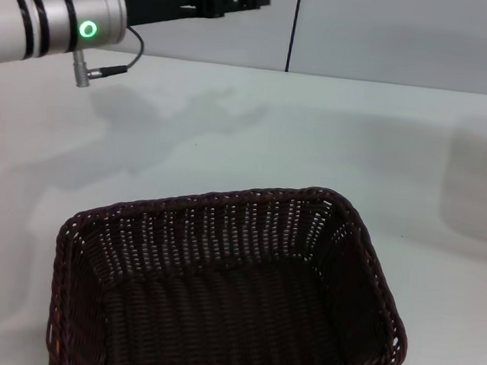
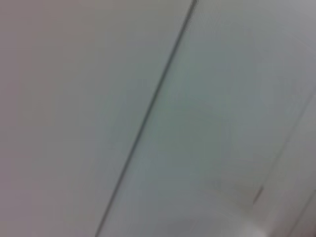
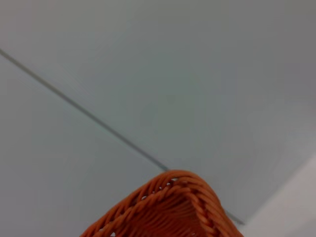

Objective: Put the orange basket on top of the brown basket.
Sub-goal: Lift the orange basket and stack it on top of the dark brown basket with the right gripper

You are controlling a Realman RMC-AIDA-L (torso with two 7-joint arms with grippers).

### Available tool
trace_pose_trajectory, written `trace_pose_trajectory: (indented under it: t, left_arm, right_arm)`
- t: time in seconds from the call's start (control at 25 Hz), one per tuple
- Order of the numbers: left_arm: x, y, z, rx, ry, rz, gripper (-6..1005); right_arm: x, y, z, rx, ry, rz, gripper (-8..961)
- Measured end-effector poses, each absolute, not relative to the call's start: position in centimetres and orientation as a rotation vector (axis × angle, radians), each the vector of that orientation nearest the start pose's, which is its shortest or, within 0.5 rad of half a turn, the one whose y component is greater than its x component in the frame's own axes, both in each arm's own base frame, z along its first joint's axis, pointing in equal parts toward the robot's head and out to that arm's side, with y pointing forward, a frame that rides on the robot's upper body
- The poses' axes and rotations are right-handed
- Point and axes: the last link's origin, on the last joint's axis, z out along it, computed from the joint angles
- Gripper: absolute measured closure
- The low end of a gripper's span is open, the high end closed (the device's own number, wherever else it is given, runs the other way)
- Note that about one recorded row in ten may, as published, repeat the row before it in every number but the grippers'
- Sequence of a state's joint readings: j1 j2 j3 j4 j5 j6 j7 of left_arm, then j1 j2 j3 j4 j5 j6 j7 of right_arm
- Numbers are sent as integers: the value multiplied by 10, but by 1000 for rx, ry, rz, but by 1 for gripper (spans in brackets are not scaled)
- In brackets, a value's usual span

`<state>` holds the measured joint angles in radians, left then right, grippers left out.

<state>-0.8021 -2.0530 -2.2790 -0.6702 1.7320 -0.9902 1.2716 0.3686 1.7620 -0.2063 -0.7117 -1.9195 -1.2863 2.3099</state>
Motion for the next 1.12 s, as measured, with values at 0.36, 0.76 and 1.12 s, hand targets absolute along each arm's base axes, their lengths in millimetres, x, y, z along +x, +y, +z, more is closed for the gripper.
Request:
trace_pose_trajectory:
  t: [0.36,0.76,1.12]
  left_arm:
    - [-172,466,31,-2197,-944,-872,172]
    - [-176,468,28,-2165,-974,-872,172]
    - [-173,471,27,-2152,-981,-880,172]
  right_arm:
    - [349,332,213,-1618,1482,1284,771]
    - [315,346,161,-1838,1498,1307,772]
    - [290,340,97,-1939,1594,1406,771]
